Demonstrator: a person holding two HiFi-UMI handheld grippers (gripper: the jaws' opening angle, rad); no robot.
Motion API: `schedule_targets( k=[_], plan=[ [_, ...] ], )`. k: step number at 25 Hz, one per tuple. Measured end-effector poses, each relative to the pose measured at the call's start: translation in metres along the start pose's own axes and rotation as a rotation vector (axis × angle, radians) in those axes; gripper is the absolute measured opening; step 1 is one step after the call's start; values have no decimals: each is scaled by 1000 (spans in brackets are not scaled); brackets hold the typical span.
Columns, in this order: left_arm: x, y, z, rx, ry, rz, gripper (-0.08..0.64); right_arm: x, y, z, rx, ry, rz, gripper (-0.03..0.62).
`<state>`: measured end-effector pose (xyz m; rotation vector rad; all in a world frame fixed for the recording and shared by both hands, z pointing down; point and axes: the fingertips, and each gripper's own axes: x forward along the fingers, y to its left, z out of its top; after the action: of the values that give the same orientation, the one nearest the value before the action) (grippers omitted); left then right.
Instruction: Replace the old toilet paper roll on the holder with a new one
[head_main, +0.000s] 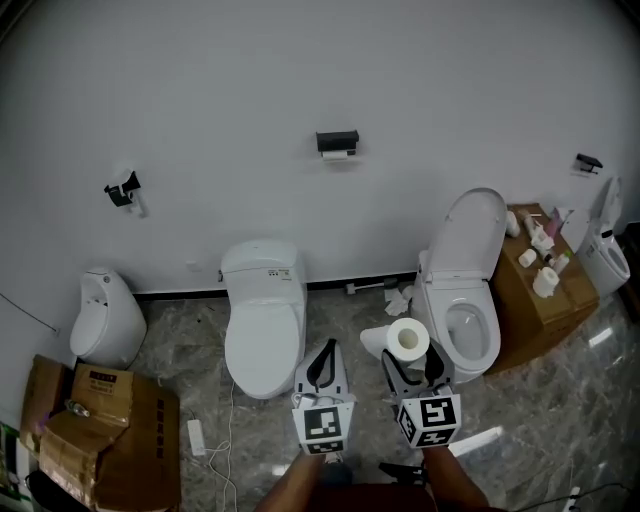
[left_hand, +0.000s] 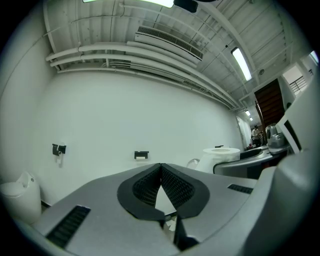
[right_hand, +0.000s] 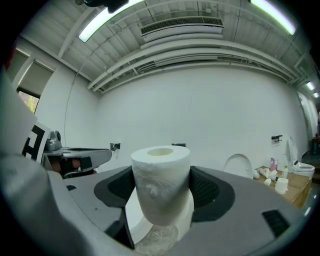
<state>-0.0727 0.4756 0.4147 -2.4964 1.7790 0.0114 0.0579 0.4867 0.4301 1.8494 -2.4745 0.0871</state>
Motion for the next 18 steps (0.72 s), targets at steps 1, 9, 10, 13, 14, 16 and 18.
schedule_targets(
  k=[1,9,10,13,14,16,18],
  plan=[
    [7,9,1,5,-3,-3,15,10,3,1,-1,0,-6,350],
    [44,73,-2,14,-6,-22,15,78,31,8,-7,-4,-33,350],
    [48,78,-4,15,-4,-26,15,84,33,8,-6,-6,-35,350],
    [58,92,-12,3,3,-27,15,100,40,8,-7,-8,-34,350],
    [62,95,-14,-2,6,-27,15,104,41,7,-6,-7,-34,348],
    [69,100,-18,-7,12,-28,15,112,40,5,-2,-3,-38,350],
    [77,103,-22,-8,18,-29,15,120,38,2,4,4,-42,350]
  ],
)
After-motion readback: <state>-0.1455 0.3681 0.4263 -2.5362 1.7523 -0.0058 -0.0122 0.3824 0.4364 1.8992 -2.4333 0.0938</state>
